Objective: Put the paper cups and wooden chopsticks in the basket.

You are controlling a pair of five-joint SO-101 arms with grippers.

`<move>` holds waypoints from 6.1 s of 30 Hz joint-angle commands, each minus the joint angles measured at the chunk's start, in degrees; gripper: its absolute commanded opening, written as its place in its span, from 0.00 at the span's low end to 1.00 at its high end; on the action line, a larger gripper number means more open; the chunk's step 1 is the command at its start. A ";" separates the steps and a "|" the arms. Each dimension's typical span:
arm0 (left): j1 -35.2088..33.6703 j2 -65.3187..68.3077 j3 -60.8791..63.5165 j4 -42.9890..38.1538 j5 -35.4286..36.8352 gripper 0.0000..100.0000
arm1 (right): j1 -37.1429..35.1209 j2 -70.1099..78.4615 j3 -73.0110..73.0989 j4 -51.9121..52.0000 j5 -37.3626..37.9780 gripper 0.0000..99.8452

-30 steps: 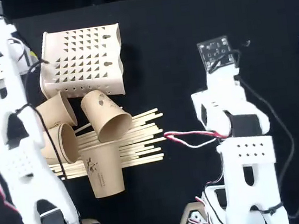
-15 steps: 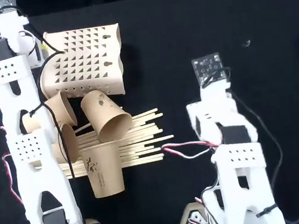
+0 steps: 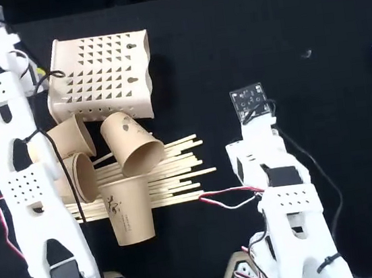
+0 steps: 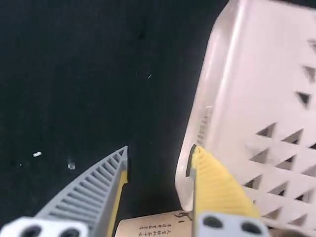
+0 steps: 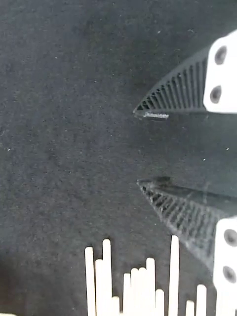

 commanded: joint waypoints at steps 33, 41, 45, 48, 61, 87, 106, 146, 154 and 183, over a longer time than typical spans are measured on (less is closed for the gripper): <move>2.51 6.42 -5.41 0.79 -0.09 0.21 | -1.05 -1.54 3.38 -6.33 -0.09 0.19; -3.82 11.87 -5.32 -1.67 -0.09 0.21 | -1.05 -1.54 3.91 -6.68 -0.09 0.19; -4.88 13.36 -5.41 -1.67 -0.09 0.21 | -1.05 -1.54 4.00 -6.68 -0.09 0.19; -4.88 13.36 -5.41 -1.67 -0.09 0.21 | -1.05 -1.54 4.00 -6.68 -0.09 0.19; -11.74 9.32 -14.64 0.79 0.44 0.21 | -1.05 -1.54 4.00 -6.68 -0.09 0.19; 2.07 -36.31 18.95 2.81 17.76 0.21 | -1.05 -1.54 3.91 -6.68 -0.09 0.20; 6.02 -37.19 38.64 -7.21 18.02 0.05 | -1.05 -1.71 4.09 -6.77 -0.09 0.20; 38.81 -45.80 46.73 4.13 -16.88 0.03 | -6.59 17.19 -38.90 -12.04 -2.11 0.31; 39.08 -45.80 46.73 4.13 -16.88 0.03 | -6.07 26.95 -41.54 -15.82 9.32 0.15; 31.78 -47.12 43.30 -9.93 10.90 0.25 | -0.70 -8.13 -14.90 -14.59 -2.99 0.01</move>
